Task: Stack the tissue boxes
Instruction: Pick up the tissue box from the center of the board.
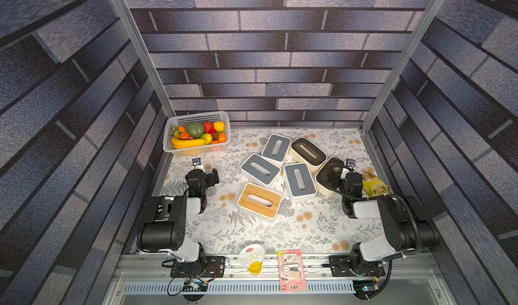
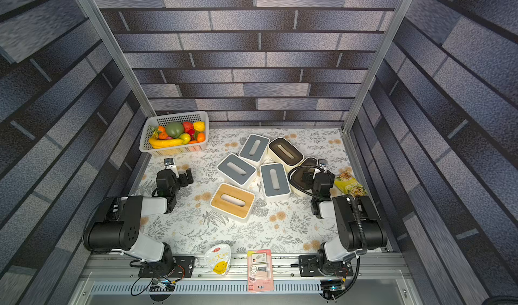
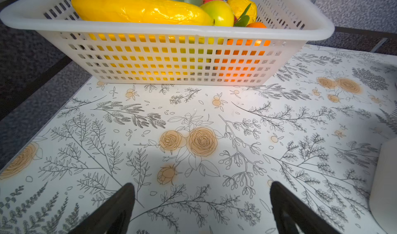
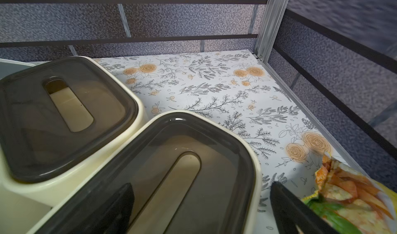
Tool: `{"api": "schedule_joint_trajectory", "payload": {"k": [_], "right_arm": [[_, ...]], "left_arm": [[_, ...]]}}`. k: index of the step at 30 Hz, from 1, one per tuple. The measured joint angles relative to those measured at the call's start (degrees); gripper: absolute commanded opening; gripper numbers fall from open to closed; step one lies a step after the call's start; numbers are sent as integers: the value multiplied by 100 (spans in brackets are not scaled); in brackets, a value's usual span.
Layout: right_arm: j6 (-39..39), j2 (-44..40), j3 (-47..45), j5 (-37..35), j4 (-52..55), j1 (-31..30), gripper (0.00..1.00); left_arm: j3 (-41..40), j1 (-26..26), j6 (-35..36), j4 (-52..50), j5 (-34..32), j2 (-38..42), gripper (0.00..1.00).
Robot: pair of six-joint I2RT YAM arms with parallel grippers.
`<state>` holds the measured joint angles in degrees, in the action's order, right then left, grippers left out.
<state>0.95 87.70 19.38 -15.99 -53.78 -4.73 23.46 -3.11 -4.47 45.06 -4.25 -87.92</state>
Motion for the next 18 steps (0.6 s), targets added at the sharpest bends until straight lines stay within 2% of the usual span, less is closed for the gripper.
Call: {"api": "schedule_joint_trajectory", "payload": {"k": [18], "right_arm": [[-24, 0, 7, 70, 2, -2, 100]], "left_arm": [[2, -11, 0, 0, 105, 0, 100]]}}
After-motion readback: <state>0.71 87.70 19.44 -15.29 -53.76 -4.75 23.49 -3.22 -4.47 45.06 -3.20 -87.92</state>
